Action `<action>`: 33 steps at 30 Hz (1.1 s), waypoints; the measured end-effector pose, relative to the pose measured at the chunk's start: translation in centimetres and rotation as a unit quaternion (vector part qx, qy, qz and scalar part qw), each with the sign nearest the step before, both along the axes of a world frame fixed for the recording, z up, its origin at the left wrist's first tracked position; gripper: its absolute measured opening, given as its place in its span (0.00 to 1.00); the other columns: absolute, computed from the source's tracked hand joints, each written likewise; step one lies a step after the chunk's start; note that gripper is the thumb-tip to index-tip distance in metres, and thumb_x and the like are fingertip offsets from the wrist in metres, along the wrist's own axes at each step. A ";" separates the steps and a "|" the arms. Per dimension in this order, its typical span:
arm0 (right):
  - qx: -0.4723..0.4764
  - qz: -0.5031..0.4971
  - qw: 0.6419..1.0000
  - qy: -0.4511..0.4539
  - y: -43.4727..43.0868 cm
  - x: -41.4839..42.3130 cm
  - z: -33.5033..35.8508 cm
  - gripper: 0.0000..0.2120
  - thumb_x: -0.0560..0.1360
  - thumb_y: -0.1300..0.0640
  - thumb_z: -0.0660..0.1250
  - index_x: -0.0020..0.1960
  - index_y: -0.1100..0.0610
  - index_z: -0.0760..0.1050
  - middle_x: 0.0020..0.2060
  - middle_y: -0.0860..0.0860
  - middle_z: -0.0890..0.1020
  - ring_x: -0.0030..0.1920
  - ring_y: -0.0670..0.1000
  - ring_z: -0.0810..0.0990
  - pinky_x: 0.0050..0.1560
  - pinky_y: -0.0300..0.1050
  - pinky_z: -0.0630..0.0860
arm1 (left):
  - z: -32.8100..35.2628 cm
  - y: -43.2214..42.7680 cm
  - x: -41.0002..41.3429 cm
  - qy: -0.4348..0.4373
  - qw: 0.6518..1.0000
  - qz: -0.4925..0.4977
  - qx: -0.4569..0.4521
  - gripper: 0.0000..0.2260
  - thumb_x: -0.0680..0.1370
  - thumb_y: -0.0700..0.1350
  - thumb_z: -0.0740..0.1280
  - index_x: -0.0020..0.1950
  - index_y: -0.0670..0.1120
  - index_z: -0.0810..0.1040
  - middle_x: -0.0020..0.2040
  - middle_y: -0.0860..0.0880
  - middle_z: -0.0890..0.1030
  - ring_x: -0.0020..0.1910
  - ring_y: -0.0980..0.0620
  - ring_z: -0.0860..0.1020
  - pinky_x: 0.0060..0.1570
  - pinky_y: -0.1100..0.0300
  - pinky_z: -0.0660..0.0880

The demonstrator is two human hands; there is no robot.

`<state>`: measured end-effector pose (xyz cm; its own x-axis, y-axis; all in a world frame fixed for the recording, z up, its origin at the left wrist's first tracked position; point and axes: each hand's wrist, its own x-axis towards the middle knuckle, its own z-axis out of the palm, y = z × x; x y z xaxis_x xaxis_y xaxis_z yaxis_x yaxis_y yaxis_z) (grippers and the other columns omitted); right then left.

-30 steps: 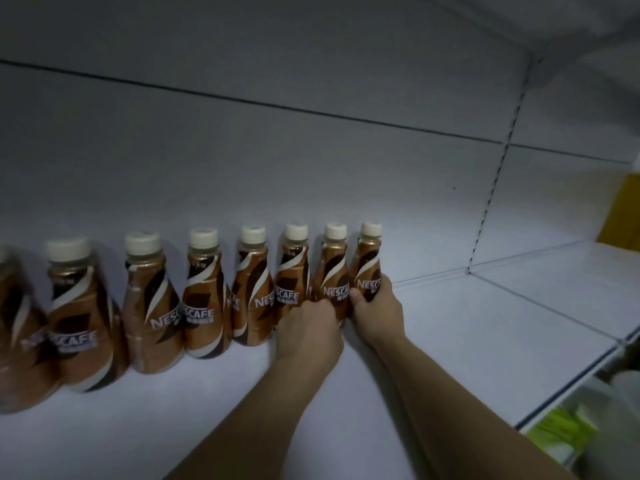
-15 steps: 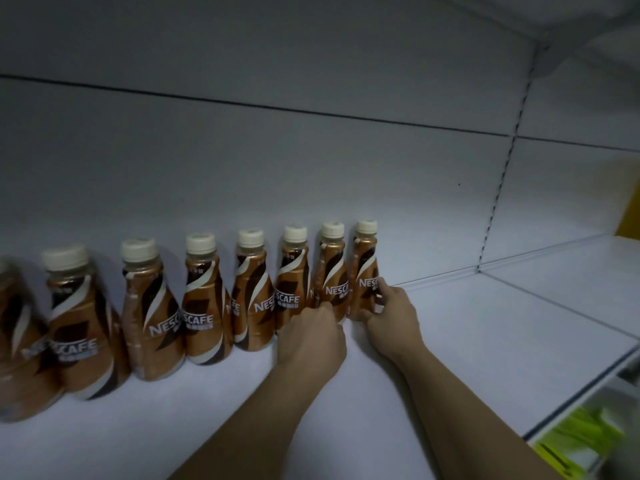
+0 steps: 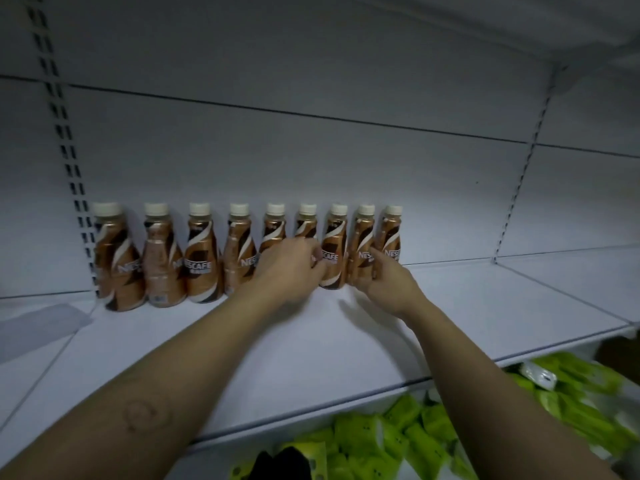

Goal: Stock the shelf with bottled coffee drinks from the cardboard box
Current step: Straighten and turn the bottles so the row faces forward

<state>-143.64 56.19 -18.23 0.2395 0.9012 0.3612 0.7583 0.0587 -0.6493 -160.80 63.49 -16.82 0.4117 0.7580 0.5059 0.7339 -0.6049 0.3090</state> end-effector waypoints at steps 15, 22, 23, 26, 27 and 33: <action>0.124 0.159 0.979 -0.028 4.5 -20.1 -0.5 0.21 0.72 0.56 0.69 0.65 0.52 0.71 0.53 0.45 0.74 0.58 0.51 0.74 0.52 0.39 0.67 | 0.9 1.3 -21.6 -0.121 0.966 0.136 0.185 0.10 0.75 0.50 0.63 0.53 0.49 0.76 0.50 0.50 0.78 0.52 0.49 0.72 0.48 0.53 0.71; 0.153 0.128 0.979 -0.046 7.4 -25.2 0.5 0.26 0.76 0.52 0.64 0.72 0.47 0.63 0.63 0.47 0.75 0.57 0.49 0.77 0.58 0.50 0.75 | -1.9 5.1 -26.4 -0.231 0.946 0.189 0.130 0.16 0.76 0.53 0.64 0.61 0.49 0.71 0.56 0.50 0.76 0.56 0.52 0.71 0.50 0.55 0.71; 0.166 0.120 0.977 -0.055 7.8 -25.9 0.7 0.23 0.77 0.51 0.63 0.71 0.46 0.64 0.62 0.47 0.75 0.56 0.50 0.77 0.57 0.51 0.76 | -2.3 5.5 -26.7 -0.229 0.950 0.177 0.119 0.17 0.76 0.55 0.63 0.62 0.49 0.71 0.56 0.51 0.76 0.56 0.52 0.72 0.50 0.56 0.71; 0.188 0.058 0.978 -0.070 9.4 -27.2 1.4 0.17 0.76 0.51 0.63 0.64 0.49 0.68 0.58 0.49 0.75 0.55 0.52 0.77 0.51 0.50 0.75 | -2.9 6.4 -27.2 -0.202 0.962 0.160 0.093 0.20 0.75 0.60 0.62 0.63 0.50 0.70 0.56 0.53 0.75 0.55 0.53 0.73 0.48 0.57 0.71; 0.186 0.036 0.979 -0.069 9.9 -27.4 1.6 0.16 0.75 0.51 0.64 0.62 0.50 0.68 0.56 0.50 0.75 0.53 0.53 0.78 0.48 0.48 0.74 | -3.2 6.5 -27.2 -0.195 0.964 0.160 0.082 0.22 0.74 0.62 0.62 0.63 0.51 0.69 0.56 0.53 0.75 0.55 0.53 0.73 0.49 0.56 0.71; 0.122 0.025 0.981 -0.151 11.9 -27.8 1.5 0.25 0.73 0.45 0.68 0.64 0.55 0.63 0.48 0.52 0.79 0.48 0.57 0.80 0.37 0.45 0.67 | -3.7 6.7 -26.4 -0.158 0.972 0.172 0.024 0.30 0.62 0.68 0.68 0.56 0.53 0.67 0.51 0.55 0.71 0.47 0.55 0.72 0.44 0.56 0.73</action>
<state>-171.48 68.09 -16.76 0.0460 0.7874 0.6147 0.9061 0.2262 -0.3575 -187.21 70.19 -20.54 -0.0430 0.7955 0.6045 0.7680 -0.3606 0.5292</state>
